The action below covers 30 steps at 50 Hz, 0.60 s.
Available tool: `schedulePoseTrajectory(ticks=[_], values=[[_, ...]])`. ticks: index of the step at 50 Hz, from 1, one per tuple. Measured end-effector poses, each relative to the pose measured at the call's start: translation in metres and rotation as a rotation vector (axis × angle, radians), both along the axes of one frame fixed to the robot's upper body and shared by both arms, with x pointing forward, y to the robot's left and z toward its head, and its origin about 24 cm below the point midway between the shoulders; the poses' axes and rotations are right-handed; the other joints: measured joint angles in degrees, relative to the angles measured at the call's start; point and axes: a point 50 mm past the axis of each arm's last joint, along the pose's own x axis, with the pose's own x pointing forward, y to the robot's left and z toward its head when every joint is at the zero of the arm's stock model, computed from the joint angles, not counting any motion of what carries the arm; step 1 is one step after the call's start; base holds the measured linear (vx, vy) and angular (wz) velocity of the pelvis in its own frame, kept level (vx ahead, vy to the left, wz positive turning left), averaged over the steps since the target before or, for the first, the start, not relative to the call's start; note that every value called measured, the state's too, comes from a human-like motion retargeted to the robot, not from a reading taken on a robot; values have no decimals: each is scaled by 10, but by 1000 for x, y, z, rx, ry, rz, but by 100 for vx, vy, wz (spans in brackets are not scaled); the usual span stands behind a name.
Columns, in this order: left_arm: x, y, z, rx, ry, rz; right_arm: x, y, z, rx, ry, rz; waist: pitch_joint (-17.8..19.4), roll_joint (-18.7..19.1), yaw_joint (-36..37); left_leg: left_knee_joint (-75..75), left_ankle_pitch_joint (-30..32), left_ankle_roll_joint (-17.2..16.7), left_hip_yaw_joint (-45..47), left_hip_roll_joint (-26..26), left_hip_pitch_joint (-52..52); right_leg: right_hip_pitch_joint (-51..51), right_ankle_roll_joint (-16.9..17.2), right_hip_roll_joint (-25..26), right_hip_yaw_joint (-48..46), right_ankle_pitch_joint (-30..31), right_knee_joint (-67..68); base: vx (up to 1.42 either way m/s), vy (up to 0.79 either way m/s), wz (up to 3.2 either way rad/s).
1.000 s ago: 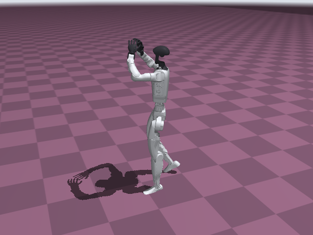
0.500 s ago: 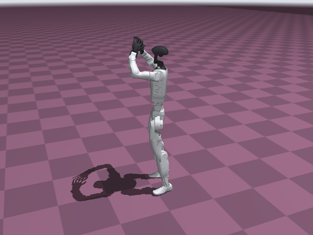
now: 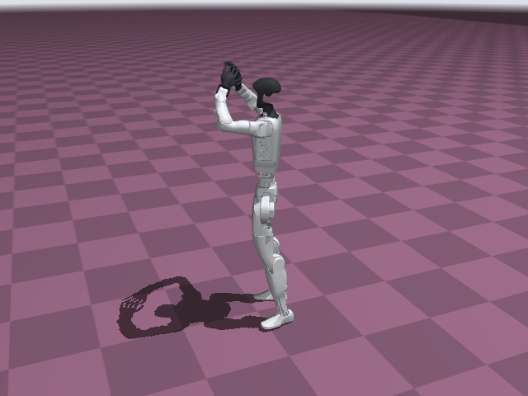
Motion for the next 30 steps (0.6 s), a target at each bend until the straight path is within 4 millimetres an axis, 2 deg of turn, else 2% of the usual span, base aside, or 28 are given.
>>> schedulePoseTrajectory(ticks=[30], values=[[-2,0,3,-7,-33,11,-4,1,5,-12,-14,-1,1,-5,10,3,-1,-4,13,5,1,0,0,8,11,1,-9,0,0,0]])
